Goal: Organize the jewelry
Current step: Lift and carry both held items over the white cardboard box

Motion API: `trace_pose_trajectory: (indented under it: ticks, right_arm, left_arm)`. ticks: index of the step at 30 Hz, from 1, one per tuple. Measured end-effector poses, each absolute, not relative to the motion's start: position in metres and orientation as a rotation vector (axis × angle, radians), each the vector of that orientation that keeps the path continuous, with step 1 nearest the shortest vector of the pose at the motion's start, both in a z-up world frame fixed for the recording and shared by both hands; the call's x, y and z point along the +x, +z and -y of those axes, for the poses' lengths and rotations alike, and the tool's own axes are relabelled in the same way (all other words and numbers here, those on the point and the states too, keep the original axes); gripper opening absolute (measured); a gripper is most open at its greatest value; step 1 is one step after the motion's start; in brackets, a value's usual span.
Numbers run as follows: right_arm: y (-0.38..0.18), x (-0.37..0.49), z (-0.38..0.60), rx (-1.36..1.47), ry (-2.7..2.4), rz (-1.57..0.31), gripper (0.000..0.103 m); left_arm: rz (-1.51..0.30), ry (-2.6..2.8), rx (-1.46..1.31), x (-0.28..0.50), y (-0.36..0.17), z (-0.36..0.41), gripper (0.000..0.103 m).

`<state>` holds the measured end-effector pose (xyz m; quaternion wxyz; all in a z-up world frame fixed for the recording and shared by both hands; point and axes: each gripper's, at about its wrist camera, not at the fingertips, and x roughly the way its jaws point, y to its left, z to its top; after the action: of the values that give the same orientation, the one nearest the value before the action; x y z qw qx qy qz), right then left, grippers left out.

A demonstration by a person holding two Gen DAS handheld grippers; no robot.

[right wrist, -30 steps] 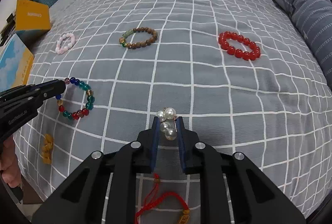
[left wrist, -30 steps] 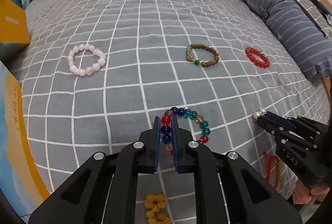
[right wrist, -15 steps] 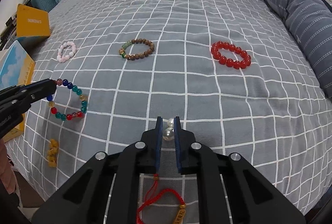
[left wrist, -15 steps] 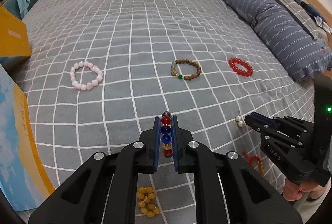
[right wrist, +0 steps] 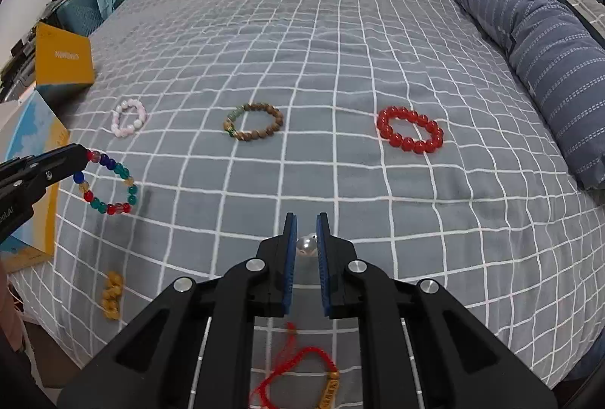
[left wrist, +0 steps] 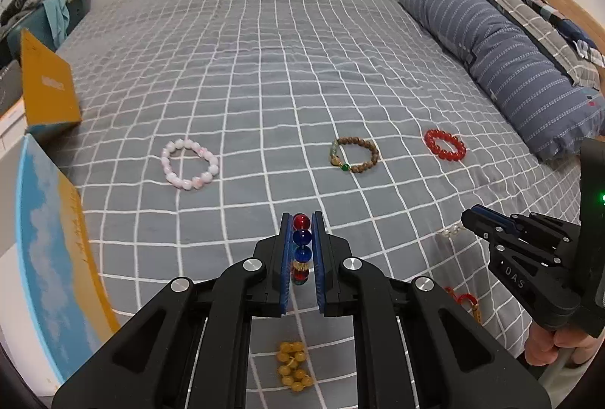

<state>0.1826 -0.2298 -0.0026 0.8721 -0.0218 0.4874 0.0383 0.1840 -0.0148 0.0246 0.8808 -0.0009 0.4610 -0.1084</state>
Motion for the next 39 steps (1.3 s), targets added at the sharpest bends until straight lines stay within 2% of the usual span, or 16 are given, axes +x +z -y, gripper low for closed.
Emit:
trace_pose_trajectory:
  ticks: [20,39]
  right_arm:
    - [0.059,0.194,0.183,-0.027,0.158,-0.924,0.010]
    - [0.101,0.206,0.064,-0.065,0.367,-0.877,0.010]
  left_arm:
    - [-0.919,-0.193,-0.011,0.177,0.076,-0.030,0.010]
    - [-0.852,0.012,-0.086,0.155,0.130,-0.152,0.010]
